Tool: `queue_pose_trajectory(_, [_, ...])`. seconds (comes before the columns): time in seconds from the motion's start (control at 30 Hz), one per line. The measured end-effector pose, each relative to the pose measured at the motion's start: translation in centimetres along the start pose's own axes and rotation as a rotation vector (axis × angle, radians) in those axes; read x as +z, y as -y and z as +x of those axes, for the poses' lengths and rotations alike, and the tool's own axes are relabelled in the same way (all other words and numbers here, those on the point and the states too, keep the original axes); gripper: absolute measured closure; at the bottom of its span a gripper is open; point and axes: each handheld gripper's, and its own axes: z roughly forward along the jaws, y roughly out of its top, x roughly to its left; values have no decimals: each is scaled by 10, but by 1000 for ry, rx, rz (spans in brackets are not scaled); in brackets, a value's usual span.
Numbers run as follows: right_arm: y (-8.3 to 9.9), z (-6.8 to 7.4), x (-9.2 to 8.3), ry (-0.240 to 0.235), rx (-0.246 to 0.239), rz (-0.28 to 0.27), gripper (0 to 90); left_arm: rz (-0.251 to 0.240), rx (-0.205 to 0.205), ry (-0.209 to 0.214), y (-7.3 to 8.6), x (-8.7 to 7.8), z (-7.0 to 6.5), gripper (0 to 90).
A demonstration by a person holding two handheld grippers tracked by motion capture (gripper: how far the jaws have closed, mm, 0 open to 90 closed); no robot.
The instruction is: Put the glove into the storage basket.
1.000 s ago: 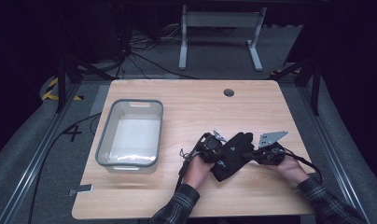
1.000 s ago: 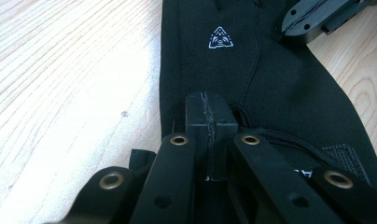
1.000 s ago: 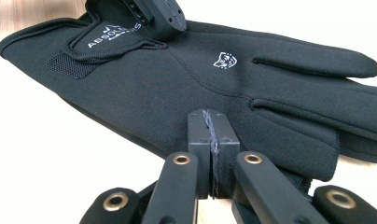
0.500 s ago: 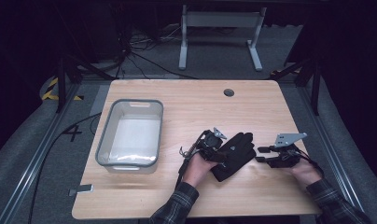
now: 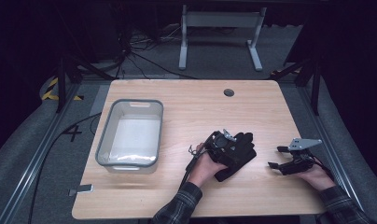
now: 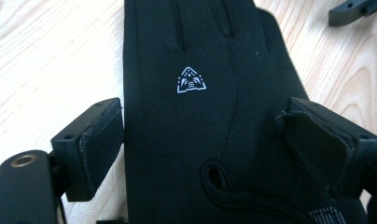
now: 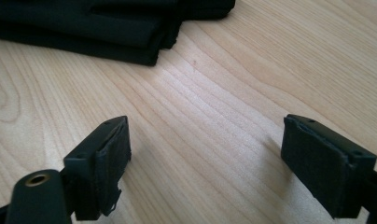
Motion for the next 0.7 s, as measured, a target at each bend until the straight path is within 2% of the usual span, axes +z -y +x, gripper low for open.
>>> queue_pose_trajectory(0.1, [-1, 1, 0, 1, -11, 6, 160, 24, 6, -3, 2, 5, -1, 131])
queue_pose_trajectory(0.27, [-1, 1, 1, 0, -9, 7, 156, 28, 15, -2, 3, 7, -1, 128])
queue_pose_trajectory(0.43, [-2, 2, 2, -2, -12, 6, 152, 29, 36, -15, 3, 6, -3, 170])
queue_pose_trajectory(0.47, [-2, 2, 2, -3, -12, 5, 152, 36, 48, -20, 3, 5, -4, 193])
queue_pose_trajectory(0.6, [-2, 2, 3, -3, -13, 4, 149, 36, 62, 10, 2, 3, -5, 338])
queue_pose_trajectory(0.63, [-2, 2, 3, -3, -12, 4, 149, 40, 69, 19, 2, 2, -6, 338])
queue_pose_trajectory(0.7, [-2, 2, 3, -3, -13, 4, 149, 45, 77, 35, 2, 2, -7, 462])
